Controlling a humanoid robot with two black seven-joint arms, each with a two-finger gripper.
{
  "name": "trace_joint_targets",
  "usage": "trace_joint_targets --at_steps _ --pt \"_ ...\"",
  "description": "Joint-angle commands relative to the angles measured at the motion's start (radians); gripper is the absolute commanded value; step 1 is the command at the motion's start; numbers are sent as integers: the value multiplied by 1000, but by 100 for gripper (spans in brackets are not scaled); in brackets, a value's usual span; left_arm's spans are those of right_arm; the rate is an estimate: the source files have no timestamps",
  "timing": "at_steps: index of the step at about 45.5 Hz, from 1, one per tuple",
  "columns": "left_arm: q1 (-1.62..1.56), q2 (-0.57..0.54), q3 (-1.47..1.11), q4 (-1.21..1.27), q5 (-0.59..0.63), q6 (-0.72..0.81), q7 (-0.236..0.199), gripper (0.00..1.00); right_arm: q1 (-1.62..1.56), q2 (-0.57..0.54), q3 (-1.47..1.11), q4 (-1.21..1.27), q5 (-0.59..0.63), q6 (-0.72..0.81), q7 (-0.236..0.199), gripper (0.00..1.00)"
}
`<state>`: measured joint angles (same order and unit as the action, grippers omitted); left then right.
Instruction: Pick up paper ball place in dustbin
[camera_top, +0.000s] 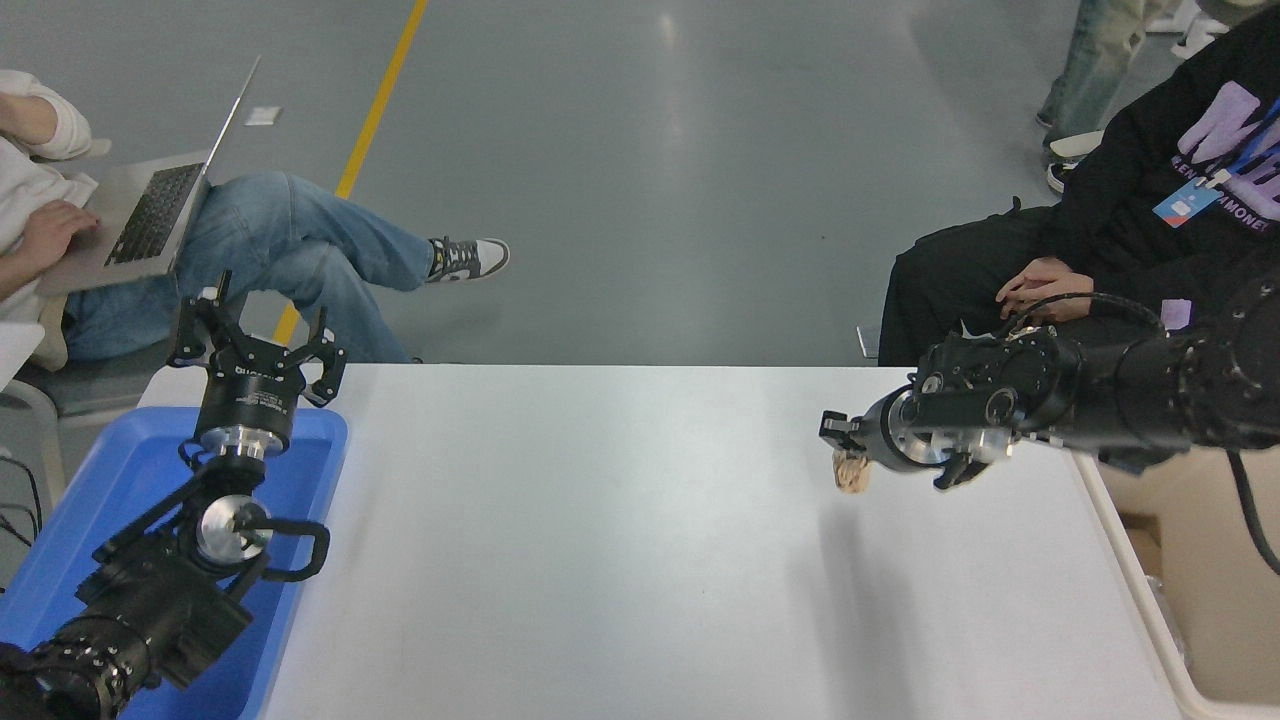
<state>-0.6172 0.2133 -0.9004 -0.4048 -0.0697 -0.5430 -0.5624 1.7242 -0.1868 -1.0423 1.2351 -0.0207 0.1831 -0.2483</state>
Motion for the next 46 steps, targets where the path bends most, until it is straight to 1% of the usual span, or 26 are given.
trace_joint_targets --at_steps 1,5,9,20,26,46 --pt "1 0 0 0 -1 0 1 99 328 -45 -127 167 5 347 1 0" --pt "1 0 0 0 -1 0 -1 99 403 -57 -125 167 7 501 1 0" --pt "1 0 0 0 -1 0 -1 99 471 -62 -130 167 7 601 1 0" --pt "1 0 0 0 -1 0 -1 99 610 -65 -154 176 8 602 1 0" --pt "1 0 0 0 -1 0 -1 99 663 -94 -157 191 18 602 1 0" --pt "-1 0 0 1 1 0 -1 99 692 -157 -163 190 19 602 1 0"
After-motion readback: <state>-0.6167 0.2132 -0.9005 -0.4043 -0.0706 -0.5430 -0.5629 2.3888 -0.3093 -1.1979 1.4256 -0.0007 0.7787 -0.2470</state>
